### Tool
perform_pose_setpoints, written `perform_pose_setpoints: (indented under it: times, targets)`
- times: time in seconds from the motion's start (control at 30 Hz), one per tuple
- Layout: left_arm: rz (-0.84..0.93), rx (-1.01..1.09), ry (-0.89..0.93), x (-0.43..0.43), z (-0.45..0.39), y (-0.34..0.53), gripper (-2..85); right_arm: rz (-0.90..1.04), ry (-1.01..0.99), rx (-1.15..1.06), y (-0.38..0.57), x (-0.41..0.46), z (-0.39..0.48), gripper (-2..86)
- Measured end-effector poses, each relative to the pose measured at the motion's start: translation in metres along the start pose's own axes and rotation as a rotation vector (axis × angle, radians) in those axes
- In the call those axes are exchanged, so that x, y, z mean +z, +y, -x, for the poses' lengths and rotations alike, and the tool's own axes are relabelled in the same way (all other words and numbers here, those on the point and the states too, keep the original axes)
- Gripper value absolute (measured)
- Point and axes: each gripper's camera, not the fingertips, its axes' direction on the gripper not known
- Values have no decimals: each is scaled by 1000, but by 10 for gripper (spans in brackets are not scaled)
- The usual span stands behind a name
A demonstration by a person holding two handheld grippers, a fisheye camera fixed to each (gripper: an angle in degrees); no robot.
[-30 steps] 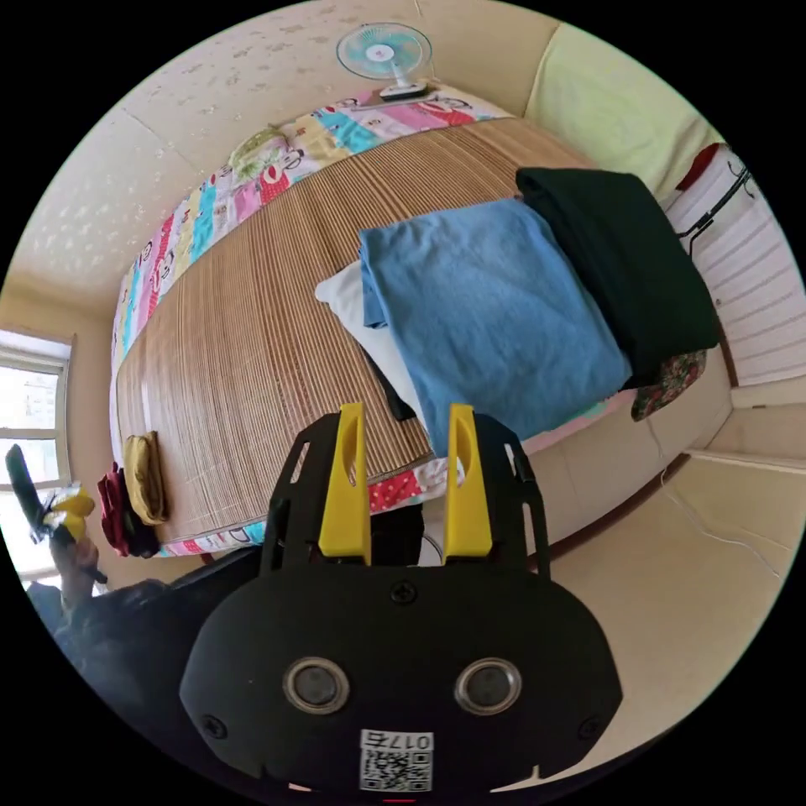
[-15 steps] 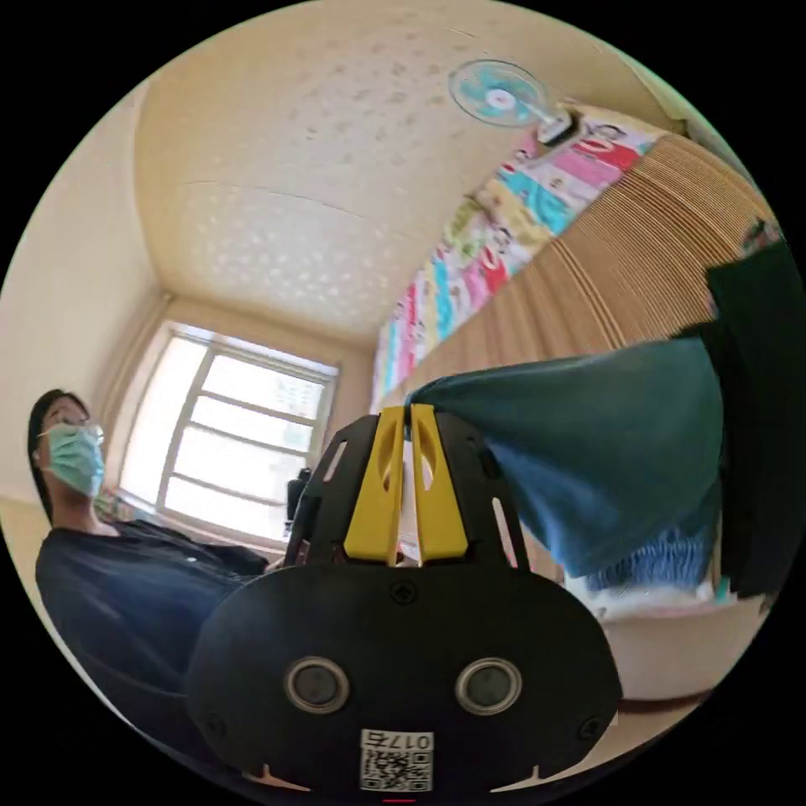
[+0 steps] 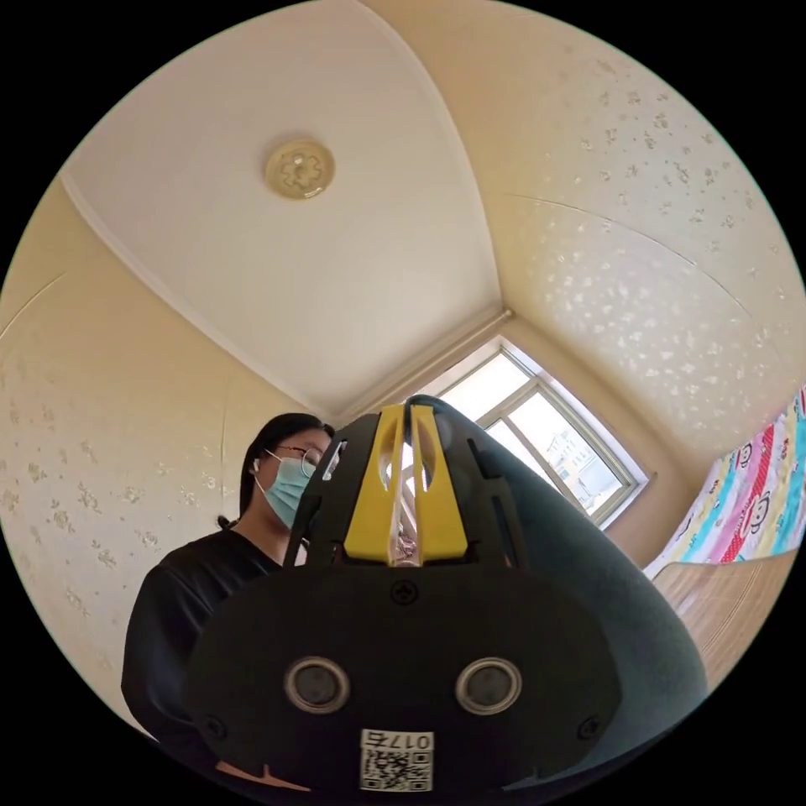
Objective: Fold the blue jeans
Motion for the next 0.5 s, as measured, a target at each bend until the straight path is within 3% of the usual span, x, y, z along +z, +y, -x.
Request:
perform_pose_setpoints:
  times: [0.17,0.33,0.43,0.5]
  targets:
    - [-145,-77,91,-28,12,4,148,50,-113,33,33,57,6,10]
    - [-552,-374,706,-37,105,36,203,217,-203,-3,88,112,7,10]
    - [-587,-543,826,-2,143,42,191,287,-240,44,131,129,-5,11]
    - [-559,-640,820,29,153,44,133,255,-266,177,179,135,-24,13]
